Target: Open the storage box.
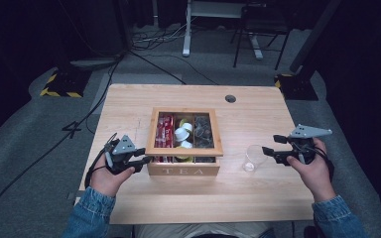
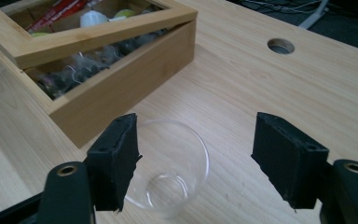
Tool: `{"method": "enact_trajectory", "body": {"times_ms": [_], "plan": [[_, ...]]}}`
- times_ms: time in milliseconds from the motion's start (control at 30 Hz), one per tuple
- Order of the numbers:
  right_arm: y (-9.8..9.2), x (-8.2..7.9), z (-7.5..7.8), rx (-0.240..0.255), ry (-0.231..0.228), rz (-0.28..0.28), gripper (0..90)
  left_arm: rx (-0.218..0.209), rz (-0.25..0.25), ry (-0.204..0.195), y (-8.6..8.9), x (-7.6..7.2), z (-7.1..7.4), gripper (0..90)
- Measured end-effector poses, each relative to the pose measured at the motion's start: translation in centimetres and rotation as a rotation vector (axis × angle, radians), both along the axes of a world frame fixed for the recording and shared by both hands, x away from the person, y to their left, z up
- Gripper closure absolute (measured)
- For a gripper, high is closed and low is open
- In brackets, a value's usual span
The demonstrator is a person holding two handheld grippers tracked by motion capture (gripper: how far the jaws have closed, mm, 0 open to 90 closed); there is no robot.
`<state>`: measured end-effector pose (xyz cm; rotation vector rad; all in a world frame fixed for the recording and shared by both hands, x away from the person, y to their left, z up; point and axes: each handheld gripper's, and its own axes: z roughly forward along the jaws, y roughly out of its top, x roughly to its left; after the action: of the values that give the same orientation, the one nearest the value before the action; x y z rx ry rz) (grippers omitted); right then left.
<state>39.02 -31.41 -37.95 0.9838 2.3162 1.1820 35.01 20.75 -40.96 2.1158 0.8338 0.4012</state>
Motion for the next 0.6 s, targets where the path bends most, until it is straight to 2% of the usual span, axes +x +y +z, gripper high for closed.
{"method": "enact_trajectory", "body": {"times_ms": [200,267,300,433,467,600], "plan": [[2.1,0.5,1.0,-0.006,-0.015,0.061,29.2,-0.011,0.01,-0.024,0.0,0.2,0.4,64.2],[3.2,0.7,1.3,-0.011,-0.032,0.097,26.8,-0.023,0.017,-0.038,0.0,0.3,0.6,65.5],[4.6,1.0,1.4,-0.031,-0.062,0.138,23.9,-0.037,0.023,-0.046,0.1,0.4,0.8,66.8],[6.9,1.4,1.2,-0.064,-0.085,0.199,23.2,-0.057,0.03,-0.05,0.3,0.5,1.1,68.4],[6.9,1.4,1.2,-0.064,-0.085,0.199,23.2,-0.061,0.03,-0.05,0.3,0.6,1.2,68.4],[9.8,1.5,1.2,-0.084,-0.113,0.287,24.5,-0.079,0.031,-0.062,0.4,1.0,1.5,68.5]]}}
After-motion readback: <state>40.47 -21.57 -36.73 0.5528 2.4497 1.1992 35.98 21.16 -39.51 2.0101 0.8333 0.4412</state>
